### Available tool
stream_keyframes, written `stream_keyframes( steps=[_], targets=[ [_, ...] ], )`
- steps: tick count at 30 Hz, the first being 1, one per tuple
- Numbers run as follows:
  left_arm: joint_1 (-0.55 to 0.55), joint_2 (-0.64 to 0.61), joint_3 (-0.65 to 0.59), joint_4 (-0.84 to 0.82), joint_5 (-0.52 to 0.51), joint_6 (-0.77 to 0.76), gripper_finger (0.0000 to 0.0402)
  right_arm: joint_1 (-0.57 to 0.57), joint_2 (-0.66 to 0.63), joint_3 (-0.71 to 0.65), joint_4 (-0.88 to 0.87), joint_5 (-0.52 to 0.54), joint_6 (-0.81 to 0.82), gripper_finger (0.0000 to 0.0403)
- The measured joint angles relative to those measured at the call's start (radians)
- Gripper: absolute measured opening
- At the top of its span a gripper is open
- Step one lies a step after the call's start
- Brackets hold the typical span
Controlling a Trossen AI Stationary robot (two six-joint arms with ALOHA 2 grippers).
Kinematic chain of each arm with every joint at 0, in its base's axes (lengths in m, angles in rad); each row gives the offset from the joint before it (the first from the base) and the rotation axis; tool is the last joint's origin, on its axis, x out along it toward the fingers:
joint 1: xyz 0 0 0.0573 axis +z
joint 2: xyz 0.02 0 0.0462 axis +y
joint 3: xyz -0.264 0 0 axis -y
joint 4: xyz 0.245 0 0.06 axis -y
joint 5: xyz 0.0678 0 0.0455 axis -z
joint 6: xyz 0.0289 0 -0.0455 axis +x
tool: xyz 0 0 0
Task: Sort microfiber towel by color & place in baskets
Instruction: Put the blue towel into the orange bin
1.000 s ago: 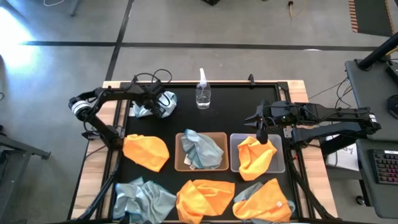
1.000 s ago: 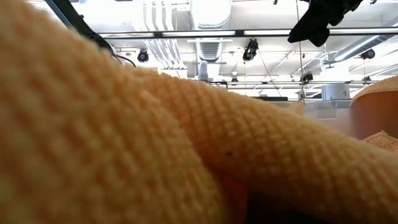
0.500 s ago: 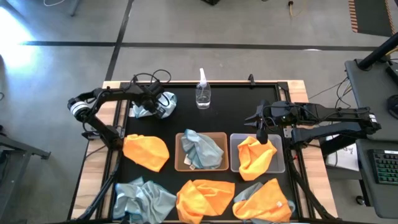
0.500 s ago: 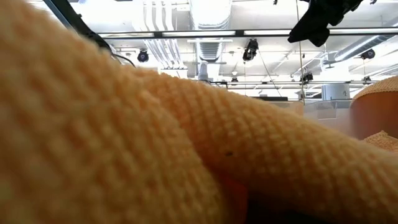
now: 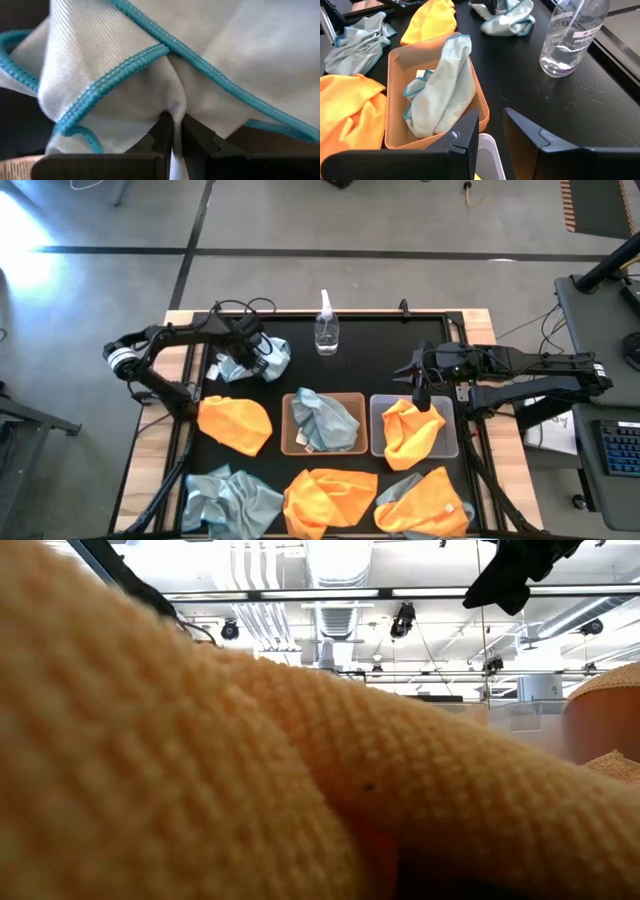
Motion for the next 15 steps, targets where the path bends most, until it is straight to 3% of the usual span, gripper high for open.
stream_keyframes(
  steps=[4, 15],
  targets=[
    [-0.048, -0.081, 0.001, 0.008, 0.046, -0.002, 0.0018, 0.000, 0.000, 0.000, 0.000, 0.000, 0.000, 0.0080],
    [-0.163, -0.336, 0.077, 0.022, 0.044, -0.048, 0.0018, 0.000, 0.000, 0.000, 0.000, 0.000, 0.000, 0.0081]
  ],
)
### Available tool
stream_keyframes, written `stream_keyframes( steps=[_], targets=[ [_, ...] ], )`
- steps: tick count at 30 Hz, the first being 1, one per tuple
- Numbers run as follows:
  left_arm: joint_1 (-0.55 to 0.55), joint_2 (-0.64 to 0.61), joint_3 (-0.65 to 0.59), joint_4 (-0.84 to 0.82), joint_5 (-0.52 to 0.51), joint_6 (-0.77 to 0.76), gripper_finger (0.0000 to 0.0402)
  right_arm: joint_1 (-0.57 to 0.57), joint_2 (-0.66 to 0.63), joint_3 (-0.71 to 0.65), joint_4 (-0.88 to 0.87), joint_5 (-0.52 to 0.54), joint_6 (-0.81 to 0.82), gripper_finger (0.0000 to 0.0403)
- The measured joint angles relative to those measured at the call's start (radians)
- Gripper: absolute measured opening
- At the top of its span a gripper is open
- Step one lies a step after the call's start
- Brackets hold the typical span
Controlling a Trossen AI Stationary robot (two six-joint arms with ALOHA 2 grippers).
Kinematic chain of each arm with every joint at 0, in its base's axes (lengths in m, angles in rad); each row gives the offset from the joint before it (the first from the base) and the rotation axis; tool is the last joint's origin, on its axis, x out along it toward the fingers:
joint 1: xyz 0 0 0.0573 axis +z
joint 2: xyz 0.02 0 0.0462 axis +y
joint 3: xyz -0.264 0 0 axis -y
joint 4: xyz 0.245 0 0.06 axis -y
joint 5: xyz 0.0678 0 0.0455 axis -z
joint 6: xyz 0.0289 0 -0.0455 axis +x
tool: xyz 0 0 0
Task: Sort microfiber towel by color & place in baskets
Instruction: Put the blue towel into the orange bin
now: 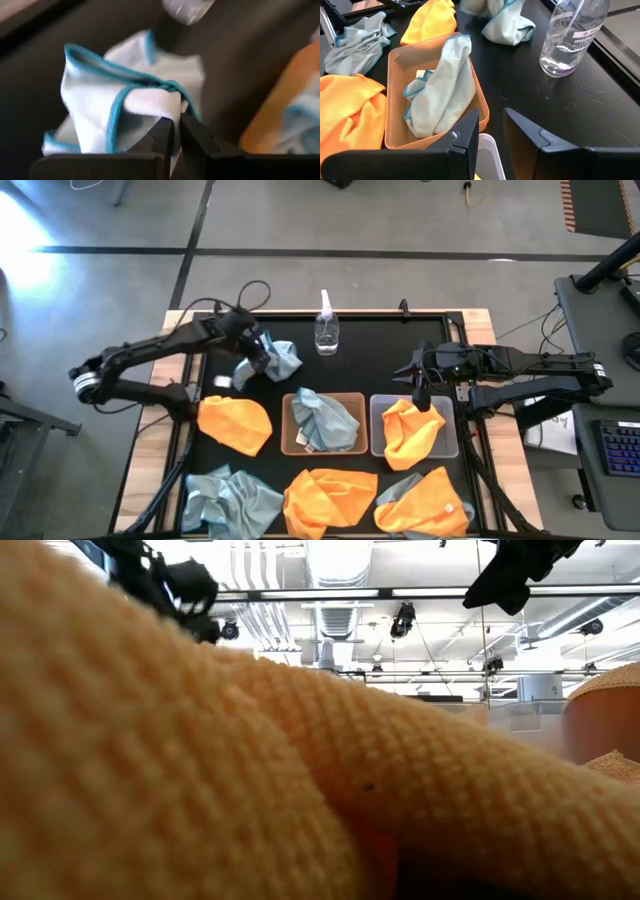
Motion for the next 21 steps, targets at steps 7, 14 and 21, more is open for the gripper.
stream_keyframes(
  steps=[7, 14, 21],
  targets=[
    [-0.101, -0.095, 0.135, -0.001, -0.002, -0.015, 0.0018, 0.000, 0.000, 0.000, 0.000, 0.000, 0.000, 0.0075],
    [-0.229, -0.106, 0.307, -0.001, -0.004, 0.003, 0.0018, 0.000, 0.000, 0.000, 0.000, 0.000, 0.000, 0.0083],
    [-0.372, -0.053, 0.457, 0.002, -0.007, 0.031, 0.0018, 0.000, 0.000, -0.016, 0.000, 0.000, 0.000, 0.0079]
  ],
)
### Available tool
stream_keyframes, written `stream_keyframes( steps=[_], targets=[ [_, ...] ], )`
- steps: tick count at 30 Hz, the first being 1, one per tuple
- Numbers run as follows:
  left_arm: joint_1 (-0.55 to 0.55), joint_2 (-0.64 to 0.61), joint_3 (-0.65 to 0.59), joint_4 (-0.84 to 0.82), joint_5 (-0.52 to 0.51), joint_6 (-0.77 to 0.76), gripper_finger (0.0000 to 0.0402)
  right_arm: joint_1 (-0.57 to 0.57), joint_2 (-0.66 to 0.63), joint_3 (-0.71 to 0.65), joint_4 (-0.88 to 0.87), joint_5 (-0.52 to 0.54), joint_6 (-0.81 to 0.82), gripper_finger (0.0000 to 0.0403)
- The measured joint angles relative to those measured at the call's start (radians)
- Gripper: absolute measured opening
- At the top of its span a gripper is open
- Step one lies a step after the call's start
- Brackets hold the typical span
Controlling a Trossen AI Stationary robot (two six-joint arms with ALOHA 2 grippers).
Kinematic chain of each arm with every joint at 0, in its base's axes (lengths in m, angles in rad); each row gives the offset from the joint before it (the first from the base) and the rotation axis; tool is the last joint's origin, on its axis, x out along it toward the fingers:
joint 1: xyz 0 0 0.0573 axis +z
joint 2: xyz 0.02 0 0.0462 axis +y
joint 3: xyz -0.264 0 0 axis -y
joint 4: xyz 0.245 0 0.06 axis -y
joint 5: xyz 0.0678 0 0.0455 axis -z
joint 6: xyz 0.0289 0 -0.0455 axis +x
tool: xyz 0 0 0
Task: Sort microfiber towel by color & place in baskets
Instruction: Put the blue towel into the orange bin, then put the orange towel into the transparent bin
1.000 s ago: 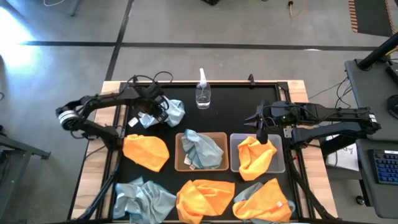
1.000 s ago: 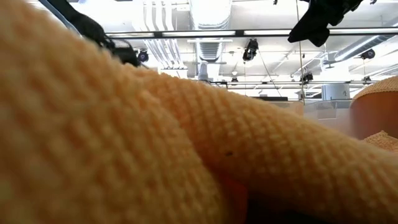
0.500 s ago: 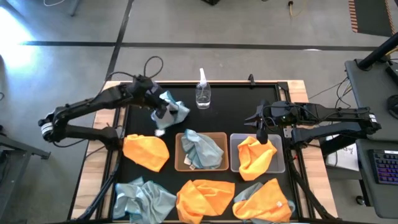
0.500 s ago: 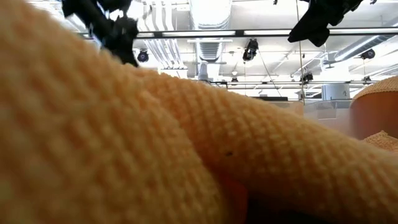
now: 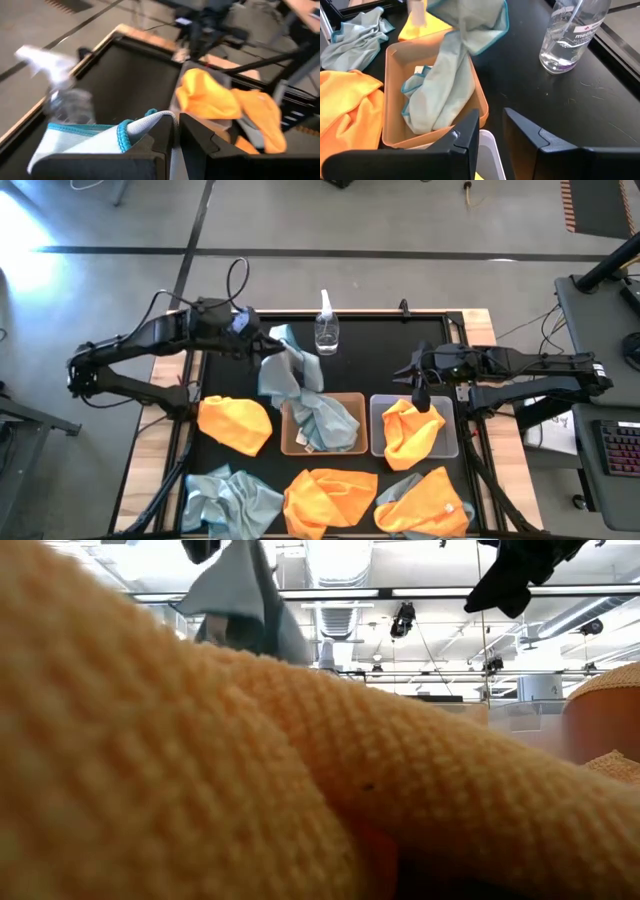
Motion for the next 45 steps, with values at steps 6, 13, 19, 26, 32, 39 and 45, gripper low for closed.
stream_keyframes(
  steps=[6, 13, 19, 26, 32, 39, 45],
  targets=[
    [-0.115, 0.082, 0.077, 0.008, 0.000, 0.000, 0.0018, 0.000, 0.000, -0.009, 0.000, 0.000, 0.000, 0.0073],
    [-0.250, 0.219, 0.194, 0.033, 0.000, 0.042, 0.0018, 0.000, 0.000, -0.010, 0.000, 0.000, 0.000, 0.0079],
    [-0.323, 0.346, 0.362, -0.031, 0.000, 0.115, 0.0018, 0.000, 0.000, -0.010, 0.000, 0.000, 0.000, 0.0080],
    [-0.349, 0.483, 0.542, -0.270, -0.147, 0.131, 0.0018, 0.000, 0.000, -0.011, 0.000, 0.000, 0.000, 0.0073],
    [-0.350, 0.577, 0.637, -0.511, -0.320, 0.075, 0.0018, 0.000, 0.000, -0.012, 0.000, -0.001, 0.000, 0.0080],
    [-0.350, 0.635, 0.688, -0.610, -0.333, 0.057, 0.0018, 0.000, 0.000, -0.012, -0.001, -0.021, 0.000, 0.0083],
    [-0.355, 0.626, 0.672, -0.683, -0.333, -0.002, 0.0018, 0.000, 0.000, -0.012, -0.001, -0.025, 0.000, 0.0074]
  ],
)
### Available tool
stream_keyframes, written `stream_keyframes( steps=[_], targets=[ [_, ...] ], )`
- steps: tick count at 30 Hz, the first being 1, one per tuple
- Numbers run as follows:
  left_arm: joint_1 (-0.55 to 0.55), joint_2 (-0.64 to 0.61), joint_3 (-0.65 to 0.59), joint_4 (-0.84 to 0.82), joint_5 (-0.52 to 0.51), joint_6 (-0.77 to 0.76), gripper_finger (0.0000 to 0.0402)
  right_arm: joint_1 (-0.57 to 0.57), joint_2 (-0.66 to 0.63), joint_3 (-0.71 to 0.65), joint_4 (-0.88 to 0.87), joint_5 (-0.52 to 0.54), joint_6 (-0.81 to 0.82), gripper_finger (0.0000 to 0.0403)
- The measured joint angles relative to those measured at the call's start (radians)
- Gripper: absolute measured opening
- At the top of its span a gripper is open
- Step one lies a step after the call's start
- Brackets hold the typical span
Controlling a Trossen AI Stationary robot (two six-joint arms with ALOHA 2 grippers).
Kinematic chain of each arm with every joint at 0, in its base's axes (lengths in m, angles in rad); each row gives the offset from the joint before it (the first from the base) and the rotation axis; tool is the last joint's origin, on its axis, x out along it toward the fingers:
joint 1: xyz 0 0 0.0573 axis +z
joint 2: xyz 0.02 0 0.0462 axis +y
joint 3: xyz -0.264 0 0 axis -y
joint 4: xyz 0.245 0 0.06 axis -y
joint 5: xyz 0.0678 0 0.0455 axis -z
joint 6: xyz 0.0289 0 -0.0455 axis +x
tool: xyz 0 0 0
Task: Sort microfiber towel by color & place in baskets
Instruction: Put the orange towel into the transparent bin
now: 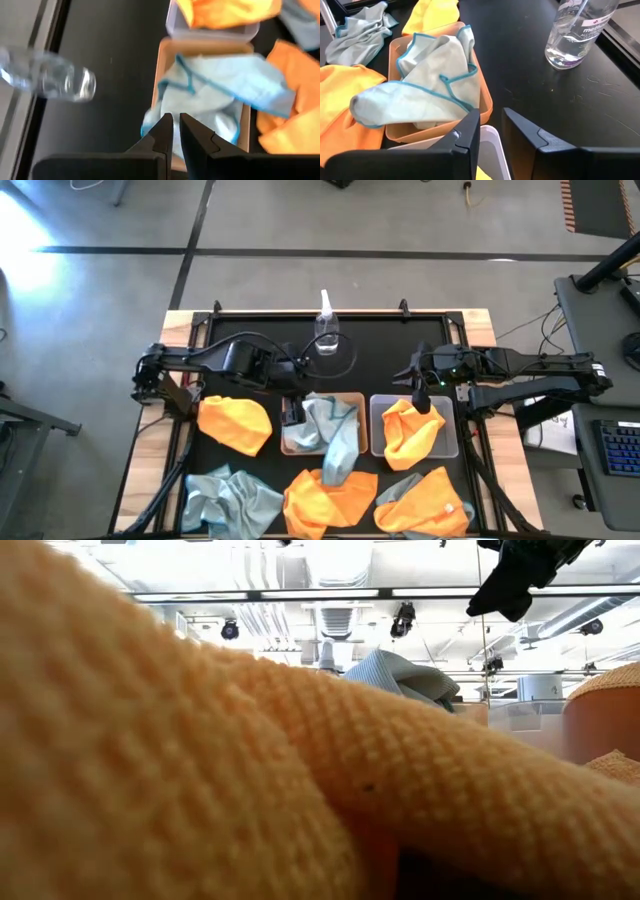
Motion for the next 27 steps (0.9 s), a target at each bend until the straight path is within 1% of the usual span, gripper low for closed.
stream_keyframes(
  steps=[6, 10, 13, 15, 19, 27],
  targets=[
    [-0.023, -0.008, -0.016, -0.159, -0.019, -0.152, 0.0018, 0.000, 0.000, 0.000, -0.001, 0.000, -0.002, 0.0077],
    [-0.056, -0.010, -0.023, -0.247, -0.053, -0.245, 0.0018, 0.000, 0.000, 0.000, -0.001, 0.000, -0.003, 0.0083],
    [-0.091, -0.020, -0.041, -0.257, -0.085, -0.297, 0.0018, 0.000, 0.000, 0.000, -0.001, 0.000, -0.003, 0.0084],
    [-0.117, -0.031, -0.065, -0.257, -0.086, -0.324, 0.0018, 0.000, 0.000, 0.000, -0.001, 0.000, -0.003, 0.0083],
    [-0.166, -0.059, -0.139, -0.260, -0.102, -0.433, 0.0018, 0.000, 0.000, -0.003, -0.001, 0.000, -0.003, 0.0076],
    [-0.264, -0.139, -0.361, -0.257, -0.106, -0.676, 0.0018, 0.000, 0.000, -0.007, -0.001, -0.001, -0.003, 0.0076]
  ],
)
